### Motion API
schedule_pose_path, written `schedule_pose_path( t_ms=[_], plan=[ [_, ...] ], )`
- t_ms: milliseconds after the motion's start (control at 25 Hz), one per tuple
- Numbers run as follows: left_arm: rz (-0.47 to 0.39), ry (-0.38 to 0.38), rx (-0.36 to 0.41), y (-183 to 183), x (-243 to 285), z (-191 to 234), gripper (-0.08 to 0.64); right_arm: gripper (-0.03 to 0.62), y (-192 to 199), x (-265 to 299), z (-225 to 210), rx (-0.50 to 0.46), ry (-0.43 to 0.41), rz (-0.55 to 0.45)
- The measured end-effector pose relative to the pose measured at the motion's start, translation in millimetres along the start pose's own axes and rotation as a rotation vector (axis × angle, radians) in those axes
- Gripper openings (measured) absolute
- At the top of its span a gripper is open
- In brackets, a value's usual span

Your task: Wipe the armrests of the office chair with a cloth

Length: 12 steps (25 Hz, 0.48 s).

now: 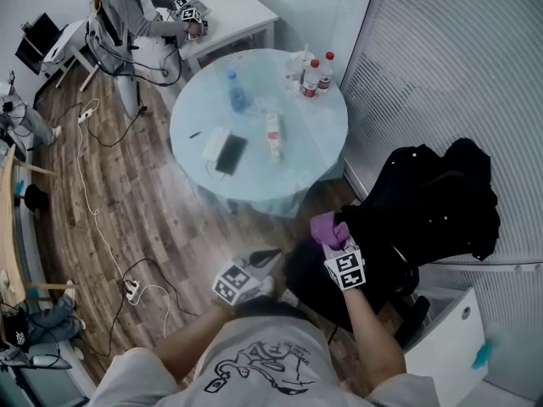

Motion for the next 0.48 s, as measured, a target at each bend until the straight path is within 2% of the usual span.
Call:
schedule_pose_path(
  t_ms=[120, 480],
  plan=[
    [-0.068, 0.027, 0.002, -33, -7, -11, 0.000, 0.029, -26, -22, 15, 0.020, 0.010, -0.049],
    [-0.247, 0.025, 0.046, -127, -42, -42, 0.000, 0.029, -122, -98, 56, 0.047, 0.032, -0.203]
  ],
)
Point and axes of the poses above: the fingertips, and each gripper's own axes: x forward along the fingers, z to its left, y out of its underside, the point moved 4 cm from there along -x, backward along the fingers, and after that the axes turned 4 degrees about -z, right-handed, at the moved point
